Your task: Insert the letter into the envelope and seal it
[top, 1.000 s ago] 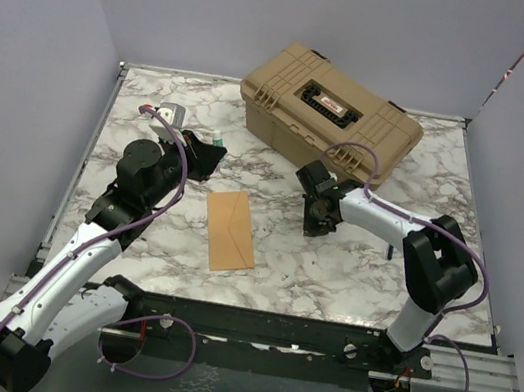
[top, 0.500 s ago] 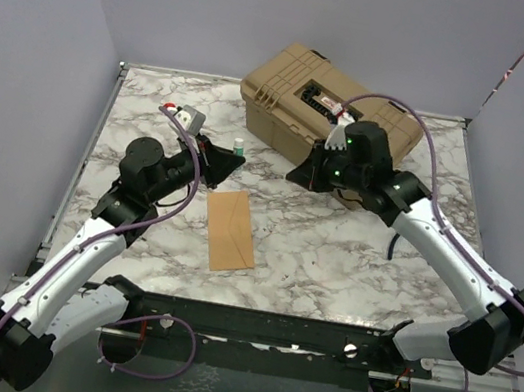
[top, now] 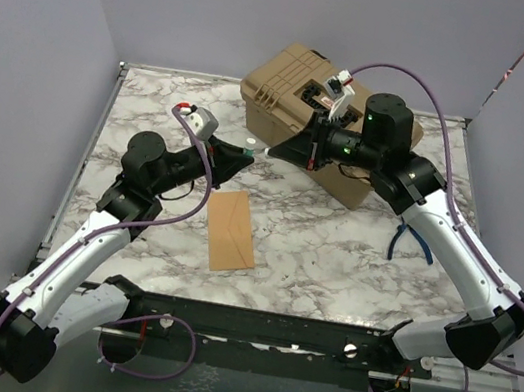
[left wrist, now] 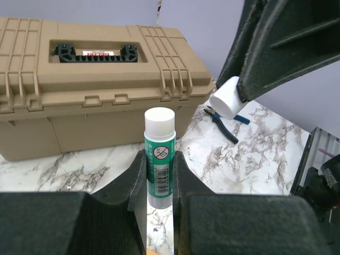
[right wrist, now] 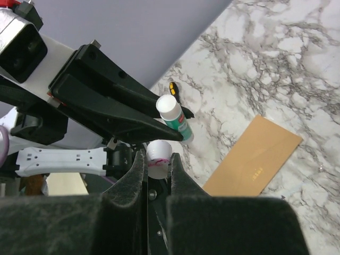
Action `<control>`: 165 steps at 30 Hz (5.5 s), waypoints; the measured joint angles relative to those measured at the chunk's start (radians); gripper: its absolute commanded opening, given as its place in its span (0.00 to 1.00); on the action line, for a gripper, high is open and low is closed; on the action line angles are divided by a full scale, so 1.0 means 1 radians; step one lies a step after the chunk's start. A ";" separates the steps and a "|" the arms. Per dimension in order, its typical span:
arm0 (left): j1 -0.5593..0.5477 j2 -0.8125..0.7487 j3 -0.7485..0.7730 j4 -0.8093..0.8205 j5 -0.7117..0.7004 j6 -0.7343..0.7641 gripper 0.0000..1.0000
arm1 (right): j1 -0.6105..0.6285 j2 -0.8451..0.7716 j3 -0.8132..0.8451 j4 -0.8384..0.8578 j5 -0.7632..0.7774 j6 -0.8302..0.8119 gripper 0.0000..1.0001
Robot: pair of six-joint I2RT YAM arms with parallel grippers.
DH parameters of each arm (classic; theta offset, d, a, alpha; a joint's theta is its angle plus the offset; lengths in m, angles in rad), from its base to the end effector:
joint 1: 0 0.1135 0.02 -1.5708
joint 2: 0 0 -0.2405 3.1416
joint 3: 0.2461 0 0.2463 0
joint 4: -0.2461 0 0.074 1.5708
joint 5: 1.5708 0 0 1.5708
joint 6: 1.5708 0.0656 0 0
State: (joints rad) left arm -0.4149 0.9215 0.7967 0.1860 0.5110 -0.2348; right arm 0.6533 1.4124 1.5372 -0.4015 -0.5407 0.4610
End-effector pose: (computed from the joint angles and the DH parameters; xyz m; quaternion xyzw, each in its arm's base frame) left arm 0.2159 -0.1302 0.3429 0.2430 0.6437 -0.3890 0.6126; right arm 0.2470 0.2316 0.4047 -0.2341 0.7499 0.4880 0.3804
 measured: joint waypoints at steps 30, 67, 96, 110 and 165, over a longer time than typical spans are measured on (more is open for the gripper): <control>-0.039 0.016 0.000 0.045 0.061 0.069 0.00 | -0.001 0.084 0.049 0.040 -0.125 0.058 0.00; -0.050 0.035 0.000 0.033 0.056 0.106 0.00 | -0.003 0.064 0.050 -0.005 -0.037 0.060 0.00; -0.061 0.090 0.034 -0.061 0.003 0.344 0.00 | -0.005 0.070 0.061 -0.162 0.066 0.011 0.00; -0.064 0.090 0.033 -0.045 0.044 0.295 0.00 | -0.005 0.070 0.028 -0.060 0.040 0.066 0.00; -0.111 0.237 0.241 -0.309 0.017 0.922 0.00 | -0.026 0.201 0.242 -0.320 0.098 0.051 0.00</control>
State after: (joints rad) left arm -0.5259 1.1580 1.0374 -0.1230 0.5282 0.6868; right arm 0.6270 1.6131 1.7790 -0.7219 -0.4423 0.5121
